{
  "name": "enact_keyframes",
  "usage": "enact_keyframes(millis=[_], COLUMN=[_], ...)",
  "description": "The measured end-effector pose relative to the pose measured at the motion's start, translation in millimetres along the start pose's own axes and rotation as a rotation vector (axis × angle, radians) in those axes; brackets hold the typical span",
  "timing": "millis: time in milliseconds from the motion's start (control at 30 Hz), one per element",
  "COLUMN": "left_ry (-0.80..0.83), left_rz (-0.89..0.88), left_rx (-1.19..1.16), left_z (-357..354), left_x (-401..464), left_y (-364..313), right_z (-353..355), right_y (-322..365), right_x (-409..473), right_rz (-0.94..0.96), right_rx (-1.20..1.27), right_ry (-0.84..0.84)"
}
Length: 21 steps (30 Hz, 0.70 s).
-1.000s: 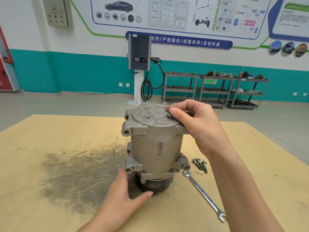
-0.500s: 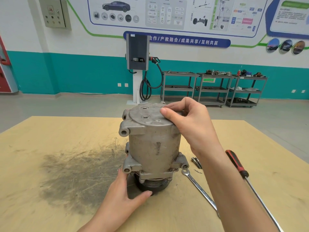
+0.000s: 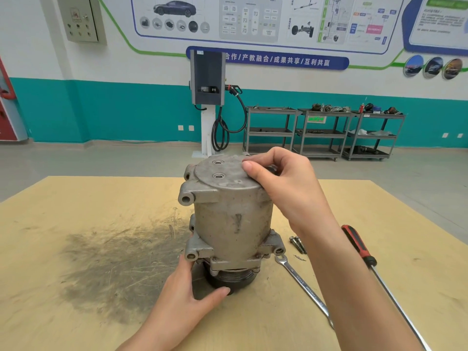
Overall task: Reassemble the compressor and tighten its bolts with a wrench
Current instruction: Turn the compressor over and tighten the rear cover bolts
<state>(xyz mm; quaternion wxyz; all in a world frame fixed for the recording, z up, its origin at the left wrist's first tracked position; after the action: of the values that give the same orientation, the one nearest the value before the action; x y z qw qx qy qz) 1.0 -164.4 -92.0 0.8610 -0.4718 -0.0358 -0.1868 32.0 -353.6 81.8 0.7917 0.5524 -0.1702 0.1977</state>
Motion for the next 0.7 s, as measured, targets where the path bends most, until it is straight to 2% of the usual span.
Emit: enact_keyframes(millis=[167, 233, 467, 533, 633, 700], left_ry=[-0.012, -0.01, 0.009, 0.009, 0.005, 0.006], left_rz=[0.007, 0.006, 0.024, 0.031, 0.036, 0.04], left_rx=[-0.001, -0.002, 0.016, 0.012, -0.002, -0.012], left_z=[-0.5, -0.9, -0.6, -0.8, -1.1, -1.4], left_x=[0.3, 0.3, 2.2, 2.5, 2.2, 2.0], left_y=[1.4, 2.3, 3.2, 4.6, 5.7, 5.5], right_z=[8.1, 7.7, 0.7, 2.6, 7.9, 9.7], right_y=[0.1, 0.8, 0.9, -0.5, -2.5, -2.5], right_x=[-1.4, -1.4, 3.1, 2.8, 0.7, 1.7], right_rz=[-0.052, -0.054, -0.052, -0.054, -0.072, -0.08], right_rx=[0.063, 0.045, 0.022, 0.054, 0.108, 0.138], right_ry=[0.192, 0.193, 0.025, 0.065, 0.215, 0.225])
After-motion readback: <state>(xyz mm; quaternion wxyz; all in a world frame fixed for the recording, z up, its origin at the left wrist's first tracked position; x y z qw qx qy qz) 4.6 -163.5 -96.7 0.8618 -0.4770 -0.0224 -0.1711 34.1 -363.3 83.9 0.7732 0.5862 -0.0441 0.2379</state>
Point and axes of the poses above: each hand's wrist, its own x-axis towards the middle knuckle, its own z-axis out of the back of the hand, y = z × x, the point moved 2 cm from there along x, towards the middle knuckle, and after that the axes turned 10 degrees about y, right-handed, at the moved point
